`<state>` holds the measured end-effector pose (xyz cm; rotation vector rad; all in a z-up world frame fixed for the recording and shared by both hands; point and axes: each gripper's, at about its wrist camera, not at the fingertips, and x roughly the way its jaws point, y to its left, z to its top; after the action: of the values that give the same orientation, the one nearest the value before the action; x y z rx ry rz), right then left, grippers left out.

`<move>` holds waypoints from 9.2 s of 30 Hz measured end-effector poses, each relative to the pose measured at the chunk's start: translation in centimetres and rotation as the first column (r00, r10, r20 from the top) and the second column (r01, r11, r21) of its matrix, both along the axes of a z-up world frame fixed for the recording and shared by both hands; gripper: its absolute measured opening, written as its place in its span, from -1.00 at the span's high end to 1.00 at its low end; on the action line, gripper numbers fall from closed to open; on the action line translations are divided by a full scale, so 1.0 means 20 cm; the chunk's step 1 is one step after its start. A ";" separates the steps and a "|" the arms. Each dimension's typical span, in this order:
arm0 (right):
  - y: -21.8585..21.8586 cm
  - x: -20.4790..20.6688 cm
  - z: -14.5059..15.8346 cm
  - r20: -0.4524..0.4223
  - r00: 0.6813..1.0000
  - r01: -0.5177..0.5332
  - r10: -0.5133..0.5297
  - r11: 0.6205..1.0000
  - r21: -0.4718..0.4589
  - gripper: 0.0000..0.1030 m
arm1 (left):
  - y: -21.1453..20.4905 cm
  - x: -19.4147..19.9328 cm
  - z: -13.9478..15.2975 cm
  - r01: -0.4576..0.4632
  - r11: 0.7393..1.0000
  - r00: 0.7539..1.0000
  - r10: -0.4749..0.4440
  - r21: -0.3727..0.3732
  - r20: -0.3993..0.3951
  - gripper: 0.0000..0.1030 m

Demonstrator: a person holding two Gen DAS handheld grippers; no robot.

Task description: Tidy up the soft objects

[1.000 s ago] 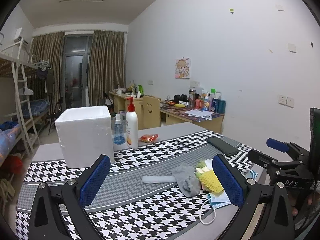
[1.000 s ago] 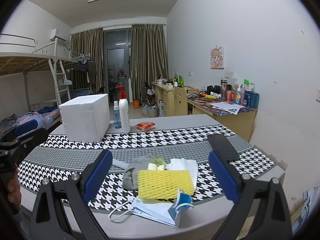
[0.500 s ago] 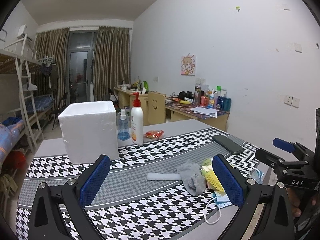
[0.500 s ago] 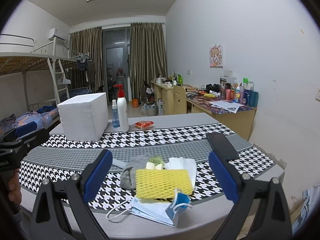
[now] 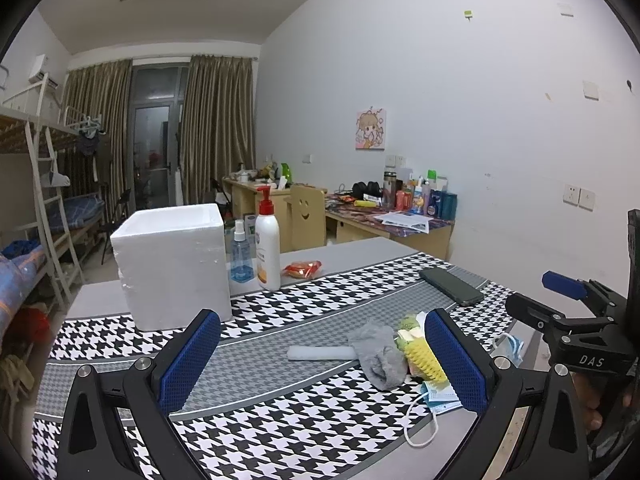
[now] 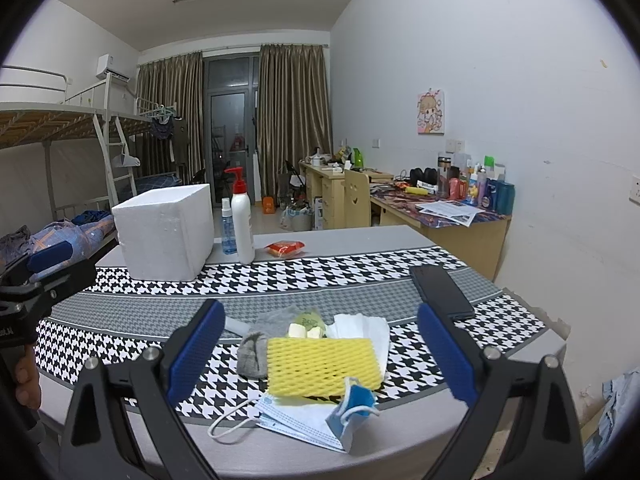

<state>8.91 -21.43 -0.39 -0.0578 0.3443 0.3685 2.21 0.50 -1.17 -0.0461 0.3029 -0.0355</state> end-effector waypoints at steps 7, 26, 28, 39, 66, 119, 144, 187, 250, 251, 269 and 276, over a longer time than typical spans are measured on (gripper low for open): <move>-0.02 0.00 -0.02 -0.012 1.000 0.020 -0.020 1.000 -0.013 -0.92 | -0.01 0.03 -0.01 -0.009 1.000 1.000 0.009 0.005 -0.016 -0.98; -0.18 0.02 -0.17 -0.116 0.990 0.081 -0.083 0.996 -0.028 -0.92 | -0.13 0.24 -0.09 0.008 1.000 0.994 -0.006 0.023 -0.106 -0.98; -0.18 0.03 -0.19 -0.131 0.988 0.077 -0.080 0.997 -0.027 -0.92 | -0.15 0.27 -0.10 0.011 1.000 0.993 -0.008 0.025 -0.119 -0.98; -0.20 0.09 -0.32 -0.227 0.971 0.063 -0.069 0.997 -0.034 -0.92 | -0.21 0.40 -0.21 0.032 0.999 0.975 -0.026 0.025 -0.220 -0.98; -0.20 0.19 -0.53 -0.413 0.910 0.014 -0.019 1.000 -0.017 0.31 | -0.30 0.66 -0.39 0.038 0.998 0.942 -0.016 0.057 -0.334 -0.98; -0.31 0.22 -0.51 -0.373 0.927 0.042 -0.044 0.999 -0.015 0.71 | -0.64 0.71 -0.42 0.308 0.944 0.878 -0.233 0.121 -0.419 0.55; -0.23 0.19 -0.36 -0.292 0.955 0.039 -0.046 0.999 -0.030 0.89 | -0.41 0.57 -0.22 0.230 0.972 0.931 -0.208 0.040 -0.299 0.67; 0.28 0.41 -0.09 -0.191 0.964 -0.188 0.186 0.982 0.007 0.88 | 0.18 0.39 0.02 -0.133 0.990 0.980 0.137 0.041 -0.144 0.67; 0.88 0.61 0.36 -0.070 0.948 -0.311 0.311 0.950 0.007 0.88 | 0.68 0.48 0.30 -0.428 0.901 0.903 0.430 0.069 -0.010 0.67; 0.88 0.61 0.37 -0.070 0.949 -0.309 0.309 0.951 0.003 0.88 | 0.69 0.48 0.30 -0.433 0.899 0.900 0.435 0.069 -0.010 0.67; 0.96 0.67 0.45 -0.068 0.959 -0.278 0.277 0.960 -0.017 0.88 | 0.76 0.56 0.37 -0.465 0.882 0.885 0.466 0.074 -0.003 0.67; 1.00 0.70 0.46 -0.080 0.965 -0.251 0.248 0.967 -0.030 0.88 | 0.77 0.62 0.38 -0.474 0.877 0.879 0.476 0.081 -0.007 0.67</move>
<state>22.94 -1.38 8.90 -0.1271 0.4207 0.6152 14.66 15.83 6.35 -0.0438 0.3130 0.4685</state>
